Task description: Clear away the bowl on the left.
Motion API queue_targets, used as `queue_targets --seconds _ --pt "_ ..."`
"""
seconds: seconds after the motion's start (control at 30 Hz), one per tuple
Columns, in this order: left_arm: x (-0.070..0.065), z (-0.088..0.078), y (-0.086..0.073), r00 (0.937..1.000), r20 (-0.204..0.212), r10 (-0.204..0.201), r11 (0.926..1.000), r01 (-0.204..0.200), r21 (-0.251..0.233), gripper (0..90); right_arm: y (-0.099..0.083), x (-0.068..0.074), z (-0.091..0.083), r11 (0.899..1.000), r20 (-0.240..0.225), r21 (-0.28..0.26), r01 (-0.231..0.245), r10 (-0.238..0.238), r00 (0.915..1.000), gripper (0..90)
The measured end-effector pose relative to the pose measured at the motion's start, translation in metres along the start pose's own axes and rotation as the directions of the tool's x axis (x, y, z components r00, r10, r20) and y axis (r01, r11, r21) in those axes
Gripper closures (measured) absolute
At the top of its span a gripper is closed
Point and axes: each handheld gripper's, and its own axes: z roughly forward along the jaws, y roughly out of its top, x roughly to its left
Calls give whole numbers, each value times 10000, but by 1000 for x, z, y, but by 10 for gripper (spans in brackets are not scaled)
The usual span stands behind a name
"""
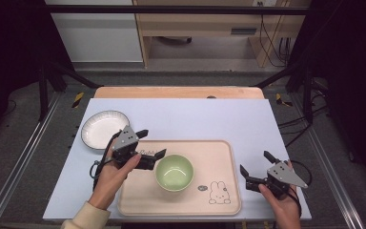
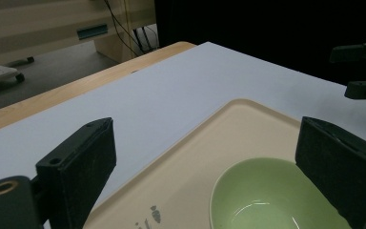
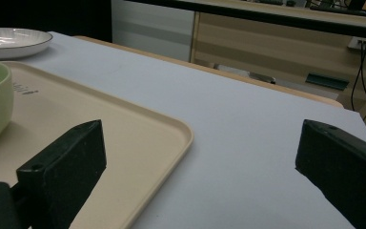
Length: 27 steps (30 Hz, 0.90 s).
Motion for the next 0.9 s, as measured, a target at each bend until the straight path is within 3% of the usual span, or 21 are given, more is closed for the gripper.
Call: queue_targets --seconds 0.9 --pt "37 -42 -14 9944 -1055 -93 9974 17 -720 66 -1 1 0 10000 -14 36 14 -14 10000 33"
